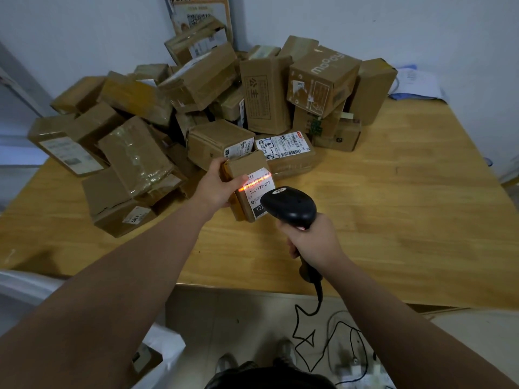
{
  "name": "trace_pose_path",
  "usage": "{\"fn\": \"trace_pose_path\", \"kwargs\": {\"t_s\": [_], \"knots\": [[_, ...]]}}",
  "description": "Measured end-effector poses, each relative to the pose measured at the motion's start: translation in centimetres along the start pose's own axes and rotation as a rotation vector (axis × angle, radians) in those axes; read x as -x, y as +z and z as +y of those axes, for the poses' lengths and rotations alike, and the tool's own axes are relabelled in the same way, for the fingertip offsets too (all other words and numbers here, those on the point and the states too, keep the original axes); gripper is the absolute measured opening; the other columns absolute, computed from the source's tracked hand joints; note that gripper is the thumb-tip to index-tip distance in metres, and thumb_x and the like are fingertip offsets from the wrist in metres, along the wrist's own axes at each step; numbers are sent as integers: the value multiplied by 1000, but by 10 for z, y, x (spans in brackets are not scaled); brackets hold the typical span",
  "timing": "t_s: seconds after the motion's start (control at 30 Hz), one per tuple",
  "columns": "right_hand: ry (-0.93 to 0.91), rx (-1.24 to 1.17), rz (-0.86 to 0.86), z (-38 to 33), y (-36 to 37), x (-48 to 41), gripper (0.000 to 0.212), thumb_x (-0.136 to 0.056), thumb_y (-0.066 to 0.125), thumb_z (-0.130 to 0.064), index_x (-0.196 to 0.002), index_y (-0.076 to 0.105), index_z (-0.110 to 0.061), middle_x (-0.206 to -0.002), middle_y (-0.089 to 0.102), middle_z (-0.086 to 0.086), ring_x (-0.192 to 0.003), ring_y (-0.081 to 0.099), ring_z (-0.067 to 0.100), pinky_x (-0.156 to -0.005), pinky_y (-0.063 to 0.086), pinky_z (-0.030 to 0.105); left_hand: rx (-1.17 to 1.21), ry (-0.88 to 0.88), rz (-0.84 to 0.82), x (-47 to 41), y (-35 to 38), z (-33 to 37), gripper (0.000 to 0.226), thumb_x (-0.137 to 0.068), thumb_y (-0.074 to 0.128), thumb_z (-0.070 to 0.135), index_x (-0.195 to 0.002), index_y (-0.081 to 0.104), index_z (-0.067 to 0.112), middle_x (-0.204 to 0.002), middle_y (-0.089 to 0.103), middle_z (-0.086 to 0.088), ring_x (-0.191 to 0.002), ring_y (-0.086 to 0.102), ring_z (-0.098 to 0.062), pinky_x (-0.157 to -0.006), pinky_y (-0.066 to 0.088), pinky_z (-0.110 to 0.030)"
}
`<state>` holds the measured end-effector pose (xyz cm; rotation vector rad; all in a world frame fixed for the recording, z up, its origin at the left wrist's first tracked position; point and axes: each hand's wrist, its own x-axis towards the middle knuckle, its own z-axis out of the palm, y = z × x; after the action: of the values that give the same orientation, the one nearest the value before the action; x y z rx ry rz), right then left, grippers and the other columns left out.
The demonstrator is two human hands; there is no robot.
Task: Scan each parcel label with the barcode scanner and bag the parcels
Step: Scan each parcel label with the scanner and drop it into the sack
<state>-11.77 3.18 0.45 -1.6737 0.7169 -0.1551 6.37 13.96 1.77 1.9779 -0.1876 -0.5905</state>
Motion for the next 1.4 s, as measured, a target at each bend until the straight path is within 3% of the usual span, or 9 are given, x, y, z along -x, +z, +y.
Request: {"fn": "trace_pose_path", "kwargs": {"t_s": [0.17,0.33,0.5,0.73,0.83,0.93,1.03,1.13,1.4], "knots": [[14,-3,6,2,-2,0,16,-86,71,-21,-77,65,-9,-56,60,1,-45,57,10,-50,49,23,-23,29,9,-5,3,-2,65,-90,67,23,-144,31,30,-133,51,-4,-99,49,-14,-61,50,-26],[1,31,10,4,-2,2,15,-85,71,-18,-75,65,-8,-53,58,2,-44,56,9,-49,50,24,-72,54,15,-8,3,-6,67,-88,69,24,-144,31,30,-138,50,-7,-120,53,-26,-77,54,-36],[27,80,-35,-18,-12,-10,17,-84,70,-22,-77,66,-7,-56,60,6,-45,57,17,-51,51,31,-128,136,21,-9,0,-8,69,-83,75,30,-140,36,29,-135,52,-7,-121,53,-24,-96,52,-46],[-13,127,46,-21,-12,-16,13,-79,74,-21,-74,63,-15,-55,57,-3,-50,56,14,-57,52,33,-191,160,14,-15,-5,-10,72,-67,76,51,-128,38,47,-133,48,-5,-117,54,-25,-93,53,-47],[6,19,55,1,-5,-9,11,-80,75,-16,-86,65,-14,-63,59,-6,-58,58,8,-57,47,22,-86,119,-18,-11,-5,-1,65,-81,74,32,-134,37,39,-130,49,0,-111,56,-20,-78,57,-38],[-39,-40,62,17,0,0,14,-80,74,-9,-84,64,-18,-61,59,-9,-52,56,0,-51,45,16,11,55,-40,-16,-5,2,62,-88,69,22,-139,35,32,-124,52,-1,-106,57,-18,-66,55,-29],[-95,-97,96,24,3,3,18,-79,74,-4,-82,64,-19,-59,58,-13,-55,56,0,-55,45,17,39,37,-29,-14,-6,7,63,-87,70,25,-140,35,29,-125,54,-3,-109,58,-22,-68,57,-34],[-134,-110,115,26,5,1,17,-79,74,-5,-79,63,-19,-57,58,-14,-54,56,-1,-54,46,17,25,31,-27,-14,-6,9,64,-87,71,27,-140,35,29,-128,55,-5,-113,59,-26,-81,58,-45],[-133,-119,114,27,6,-5,13,-80,74,-5,-84,64,-14,-52,59,-17,-50,56,-3,-52,45,14,7,43,-28,-16,-4,10,68,-87,71,27,-143,32,29,-136,50,-10,-120,54,-30,-87,56,-47]]}}
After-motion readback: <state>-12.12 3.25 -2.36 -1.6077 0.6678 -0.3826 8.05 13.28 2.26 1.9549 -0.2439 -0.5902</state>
